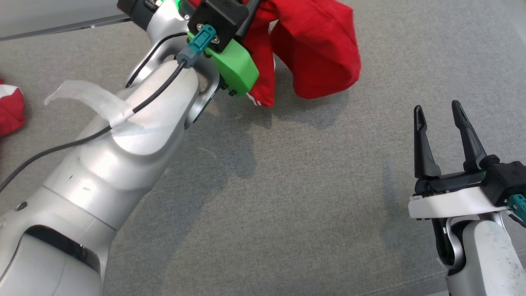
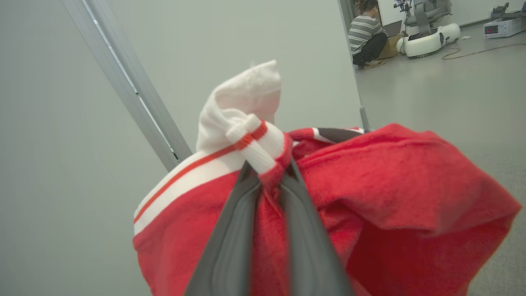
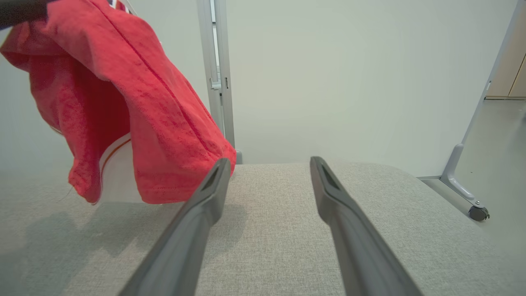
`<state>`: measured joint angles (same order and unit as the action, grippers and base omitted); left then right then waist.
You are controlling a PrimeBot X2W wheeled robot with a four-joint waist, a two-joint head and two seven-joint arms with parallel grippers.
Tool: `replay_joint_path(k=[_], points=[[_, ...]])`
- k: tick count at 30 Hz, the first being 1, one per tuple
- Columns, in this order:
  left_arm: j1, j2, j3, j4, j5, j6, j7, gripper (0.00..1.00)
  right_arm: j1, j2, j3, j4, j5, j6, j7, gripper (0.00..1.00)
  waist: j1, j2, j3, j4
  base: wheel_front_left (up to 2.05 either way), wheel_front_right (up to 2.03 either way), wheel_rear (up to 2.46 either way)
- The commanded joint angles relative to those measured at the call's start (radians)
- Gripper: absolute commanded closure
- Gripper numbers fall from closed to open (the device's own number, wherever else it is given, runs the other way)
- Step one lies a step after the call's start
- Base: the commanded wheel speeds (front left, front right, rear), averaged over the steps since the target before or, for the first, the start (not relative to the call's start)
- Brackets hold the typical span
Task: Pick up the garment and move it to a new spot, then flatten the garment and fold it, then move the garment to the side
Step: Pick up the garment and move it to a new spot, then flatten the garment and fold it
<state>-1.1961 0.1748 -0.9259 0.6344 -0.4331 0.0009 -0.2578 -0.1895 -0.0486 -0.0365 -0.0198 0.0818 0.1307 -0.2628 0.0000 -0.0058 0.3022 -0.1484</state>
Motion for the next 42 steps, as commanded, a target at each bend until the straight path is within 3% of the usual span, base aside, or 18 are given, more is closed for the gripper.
replay_joint_path(k=[1, 4, 12, 19, 20, 21, 23, 25, 27, 38, 42], points=[[0.035, 0.008, 0.011, 0.026, 0.008, 0.013, -0.008, 1.0, -0.006, -0.003, -0.007, -0.004, 0.007, 0.0, -0.003, 0.0, 0.0, 0.0058, 0.042, -0.035, 0.0, 0.0, 0.0], [0.096, 0.01, 0.04, 0.04, 0.018, 0.027, -0.009, 1.0, -0.001, -0.003, -0.008, 0.0, 0.013, 0.0, -0.003, 0.0, 0.0, 0.0058, 0.056, -0.037, 0.0, 0.0, 0.0], [0.277, 0.015, 0.087, 0.112, 0.041, 0.014, -0.007, 1.0, -0.002, -0.003, 0.014, 0.011, 0.011, 0.0, -0.003, 0.0, 0.0, 0.0058, 0.059, -0.017, 0.0, 0.0, 0.0], [0.417, -0.016, 0.126, 0.126, 0.072, 0.013, -0.007, 1.0, 0.035, -0.003, 0.028, 0.032, -0.008, 0.0, -0.003, 0.0, 0.0, 0.0058, -0.002, 0.023, 0.0, 0.0, 0.0], [0.433, -0.023, 0.132, 0.13, 0.074, 0.011, -0.007, 0.9, 0.039, -0.003, 0.028, 0.033, -0.009, 0.0, -0.003, 0.0, 0.0, 0.0058, -0.01, 0.029, 0.0, 0.0, 0.0], [0.444, -0.028, 0.138, 0.134, 0.077, 0.011, -0.007, 0.73, 0.042, -0.003, 0.027, 0.033, -0.009, 0.0, -0.003, 0.0, 0.0, 0.0058, -0.014, 0.034, 0.0, 0.0, 0.0], [0.455, -0.034, 0.144, 0.141, 0.078, 0.009, -0.007, 0.67, 0.043, -0.003, 0.028, 0.033, -0.008, 0.0, -0.003, 0.0, 0.0, 0.0058, -0.018, 0.038, 0.0, 0.0, 0.0], [0.479, -0.047, 0.157, 0.155, 0.076, 0.004, -0.007, 0.54, 0.045, -0.003, 0.027, 0.033, -0.011, 0.0, -0.003, 0.0, 0.0, 0.0058, -0.027, 0.046, 0.0, 0.0, 0.0], [0.495, -0.06, 0.174, 0.166, 0.069, 0.0, -0.007, 0.0, 0.049, -0.003, 0.024, 0.035, -0.012, 0.0, -0.003, 0.0, 0.0, 0.0058, -0.035, 0.054, 0.0, 0.0, 0.0], [0.509, -0.106, 0.29, 0.097, 0.088, 0.04, -0.007, 0.0, 0.053, -0.004, 0.047, 0.039, -0.017, 0.0, -0.003, 0.0, 0.0, 0.0058, -0.065, 0.069, 0.0, 0.0, 0.0], [0.478, -0.115, 0.322, 0.146, 0.075, 0.043, -0.007, 0.0, 0.043, -0.003, 0.061, 0.038, -0.009, 0.0, -0.003, 0.0, 0.0, 0.0058, -0.058, 0.043, 0.0, 0.0, 0.0]])
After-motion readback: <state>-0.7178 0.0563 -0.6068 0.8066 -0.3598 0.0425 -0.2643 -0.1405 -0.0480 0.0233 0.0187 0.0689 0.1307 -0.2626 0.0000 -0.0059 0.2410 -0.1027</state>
